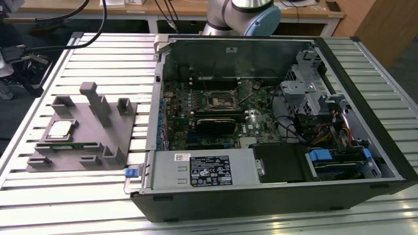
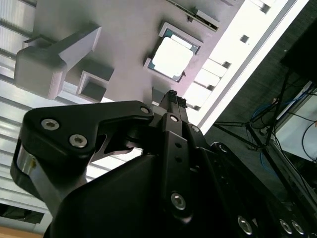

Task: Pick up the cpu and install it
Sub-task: 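Pick up the cpu and move it towards the insertion slot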

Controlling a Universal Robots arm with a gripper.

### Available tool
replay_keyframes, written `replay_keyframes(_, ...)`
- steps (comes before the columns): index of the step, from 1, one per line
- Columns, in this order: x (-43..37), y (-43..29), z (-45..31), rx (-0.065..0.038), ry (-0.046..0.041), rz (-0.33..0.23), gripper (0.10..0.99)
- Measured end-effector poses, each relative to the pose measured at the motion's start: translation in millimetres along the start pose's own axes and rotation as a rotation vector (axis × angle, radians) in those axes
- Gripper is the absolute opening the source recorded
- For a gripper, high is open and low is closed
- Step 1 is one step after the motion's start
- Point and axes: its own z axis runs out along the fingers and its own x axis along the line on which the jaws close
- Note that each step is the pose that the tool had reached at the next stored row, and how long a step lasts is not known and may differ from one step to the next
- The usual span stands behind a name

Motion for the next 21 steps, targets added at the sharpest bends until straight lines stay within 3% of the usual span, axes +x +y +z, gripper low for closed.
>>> replay_keyframes(7,-0.5,-3.5,11.4,0.000,0.0001,0.000,0.114)
replay_keyframes(9,-0.7,-5.1,15.1,0.000,0.0001,-0.002,0.231)
replay_keyframes(12,-0.9,-6.0,20.3,0.000,0.0006,-0.006,0.290)
replay_keyframes(15,-1.1,-6.9,25.9,0.000,0.0013,-0.007,0.467)
replay_keyframes(16,-1.2,-7.0,27.6,0.000,0.0015,-0.008,0.467)
replay_keyframes(17,-1.3,-7.1,29.4,0.000,0.0022,-0.011,0.525)
replay_keyframes(18,-1.3,-7.2,31.3,0.000,0.0025,-0.014,0.525)
replay_keyframes(20,-1.4,-7.4,35.0,0.000,0.0027,-0.018,0.639)
replay_keyframes(21,-1.1,-7.6,36.8,0.000,0.0028,-0.018,0.639)
